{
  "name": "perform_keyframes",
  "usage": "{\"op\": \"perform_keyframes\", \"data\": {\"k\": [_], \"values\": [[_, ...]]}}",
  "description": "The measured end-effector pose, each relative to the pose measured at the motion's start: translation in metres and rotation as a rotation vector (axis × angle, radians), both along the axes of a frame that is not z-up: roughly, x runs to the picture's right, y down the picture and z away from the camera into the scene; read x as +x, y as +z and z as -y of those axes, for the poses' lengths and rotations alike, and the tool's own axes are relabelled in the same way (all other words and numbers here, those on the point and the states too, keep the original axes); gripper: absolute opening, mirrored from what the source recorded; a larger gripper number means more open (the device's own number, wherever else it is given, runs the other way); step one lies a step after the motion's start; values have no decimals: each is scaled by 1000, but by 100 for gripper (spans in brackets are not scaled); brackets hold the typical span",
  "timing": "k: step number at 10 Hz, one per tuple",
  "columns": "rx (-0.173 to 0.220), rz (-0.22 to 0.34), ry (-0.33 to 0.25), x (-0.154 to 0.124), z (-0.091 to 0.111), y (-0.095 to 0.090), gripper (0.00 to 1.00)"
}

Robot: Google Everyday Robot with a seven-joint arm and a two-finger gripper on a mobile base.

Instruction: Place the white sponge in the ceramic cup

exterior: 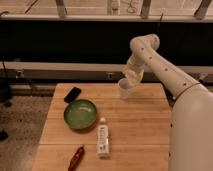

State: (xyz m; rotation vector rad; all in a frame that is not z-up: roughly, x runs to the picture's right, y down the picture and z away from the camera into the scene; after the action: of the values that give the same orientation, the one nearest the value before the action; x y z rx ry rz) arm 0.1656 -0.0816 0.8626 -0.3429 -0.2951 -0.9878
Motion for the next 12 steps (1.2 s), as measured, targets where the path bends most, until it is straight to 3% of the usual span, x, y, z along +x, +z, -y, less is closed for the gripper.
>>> {"op": "perform_keyframes", "data": {"k": [3,4,6,10,12], "values": [[13,7,5,-5,5,4,0],[15,12,10,-9,6,5,4],[13,22,22,-12,7,7,21],[15,49,52,-18,7,9,65],[17,54,63,-19,8,8,79]]}}
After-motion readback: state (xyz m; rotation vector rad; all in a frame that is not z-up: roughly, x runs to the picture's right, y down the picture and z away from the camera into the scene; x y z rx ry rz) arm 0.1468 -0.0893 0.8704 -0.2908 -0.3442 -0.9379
